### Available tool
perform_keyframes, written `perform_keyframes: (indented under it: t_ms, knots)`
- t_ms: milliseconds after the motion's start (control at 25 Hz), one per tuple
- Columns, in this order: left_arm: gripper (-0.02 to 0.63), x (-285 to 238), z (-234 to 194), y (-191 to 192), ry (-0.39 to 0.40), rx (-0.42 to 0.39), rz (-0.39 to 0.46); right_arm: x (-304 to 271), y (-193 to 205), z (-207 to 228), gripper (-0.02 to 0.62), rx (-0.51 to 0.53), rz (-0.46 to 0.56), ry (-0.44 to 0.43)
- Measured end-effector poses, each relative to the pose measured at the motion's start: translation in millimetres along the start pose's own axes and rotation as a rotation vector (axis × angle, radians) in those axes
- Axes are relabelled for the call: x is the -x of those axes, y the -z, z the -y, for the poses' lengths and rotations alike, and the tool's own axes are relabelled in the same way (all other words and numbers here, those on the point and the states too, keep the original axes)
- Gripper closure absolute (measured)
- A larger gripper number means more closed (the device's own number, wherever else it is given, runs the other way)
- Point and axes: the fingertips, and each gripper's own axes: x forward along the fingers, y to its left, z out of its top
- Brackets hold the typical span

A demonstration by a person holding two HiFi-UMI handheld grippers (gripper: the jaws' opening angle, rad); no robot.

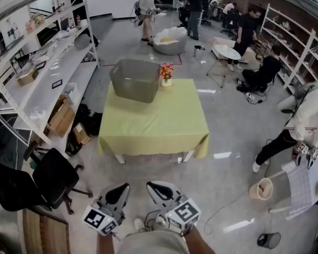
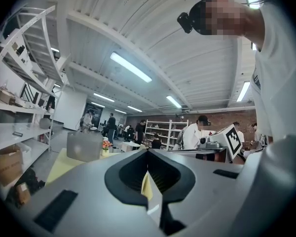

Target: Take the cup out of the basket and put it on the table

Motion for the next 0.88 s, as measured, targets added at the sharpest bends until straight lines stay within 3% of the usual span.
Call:
perform_keyframes:
  t_ms: [480,880]
  knots:
    - [0.597,-19,12,-1,-0.060,-0.008,0.002,13,-4,23,0.591,0.011,0.002,-0.043]
    - [0.597,-37,-16,2,-0.045,0.003,-0.007,-12,3,45,0.591,-0.022,-0.017,-0.024]
